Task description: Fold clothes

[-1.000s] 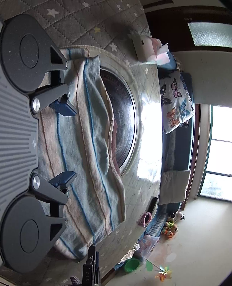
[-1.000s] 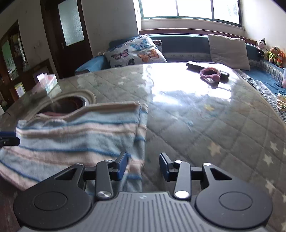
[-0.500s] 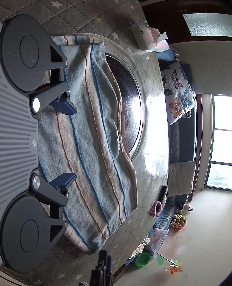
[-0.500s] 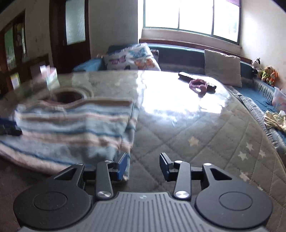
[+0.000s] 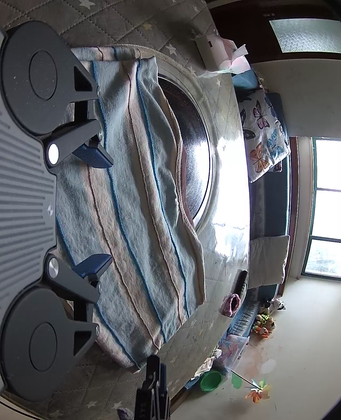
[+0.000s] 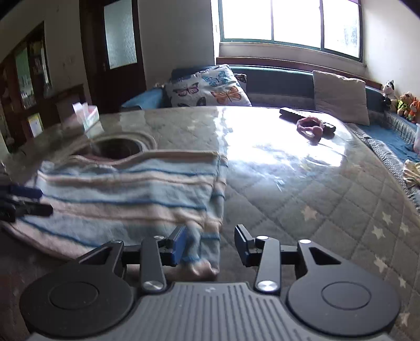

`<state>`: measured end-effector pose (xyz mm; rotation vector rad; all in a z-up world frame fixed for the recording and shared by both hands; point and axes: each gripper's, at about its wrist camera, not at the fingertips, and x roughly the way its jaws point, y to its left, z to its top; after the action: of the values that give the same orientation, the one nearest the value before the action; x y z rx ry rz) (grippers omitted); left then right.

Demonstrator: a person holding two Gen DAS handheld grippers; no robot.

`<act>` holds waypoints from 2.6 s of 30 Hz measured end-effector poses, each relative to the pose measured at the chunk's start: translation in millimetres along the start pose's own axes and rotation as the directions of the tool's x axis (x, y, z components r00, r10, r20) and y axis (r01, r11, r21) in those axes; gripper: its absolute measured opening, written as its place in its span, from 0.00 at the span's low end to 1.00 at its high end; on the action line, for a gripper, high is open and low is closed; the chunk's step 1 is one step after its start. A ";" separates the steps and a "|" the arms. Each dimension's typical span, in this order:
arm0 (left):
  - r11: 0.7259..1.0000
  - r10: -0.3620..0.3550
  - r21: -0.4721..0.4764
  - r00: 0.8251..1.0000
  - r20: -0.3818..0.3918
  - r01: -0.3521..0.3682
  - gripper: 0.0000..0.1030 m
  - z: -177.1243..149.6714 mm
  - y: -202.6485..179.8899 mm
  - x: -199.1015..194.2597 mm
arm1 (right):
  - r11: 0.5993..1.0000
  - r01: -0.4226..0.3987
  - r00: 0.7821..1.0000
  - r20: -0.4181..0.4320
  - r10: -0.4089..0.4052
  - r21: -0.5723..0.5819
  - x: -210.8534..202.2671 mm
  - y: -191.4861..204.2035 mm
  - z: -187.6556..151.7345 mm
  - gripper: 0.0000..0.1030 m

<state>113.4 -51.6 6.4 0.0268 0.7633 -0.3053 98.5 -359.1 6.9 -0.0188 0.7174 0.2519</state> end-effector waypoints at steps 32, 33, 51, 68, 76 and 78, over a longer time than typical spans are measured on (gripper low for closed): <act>0.993 0.066 -0.098 0.998 0.002 -0.066 0.33 51.6 6.0 71.7 | 0.981 -0.038 0.999 -0.013 0.041 0.193 23.6 -3.5 23.2 0.06; 0.993 0.076 -0.092 0.997 0.001 -0.075 0.33 54.0 5.5 74.8 | 0.981 -0.039 0.999 -0.014 0.042 0.191 24.6 -3.6 22.5 0.06; 0.975 0.138 -0.182 0.990 0.028 -0.130 0.44 59.6 26.3 60.5 | 0.953 -0.150 0.988 0.010 0.152 0.262 11.0 -8.0 39.6 0.05; 0.918 0.188 -0.372 0.977 0.099 -0.139 0.48 -26.4 135.4 -51.1 | 0.962 -0.271 0.963 -0.024 0.270 -0.027 19.7 182.8 130.2 0.05; 0.887 0.189 -0.442 0.978 0.091 -0.130 0.48 -60.6 162.3 -70.6 | 0.952 -0.271 0.961 -0.090 0.260 -0.141 42.8 260.0 112.3 0.05; 0.884 0.192 -0.451 0.976 0.101 -0.127 0.48 -65.3 165.7 -74.3 | 0.947 -0.272 0.961 -0.106 0.257 -0.169 48.6 279.3 107.8 0.05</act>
<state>65.4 135.0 -4.4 -0.3592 0.6684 0.0307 138.1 -66.4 75.8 -0.1088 0.7774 0.5771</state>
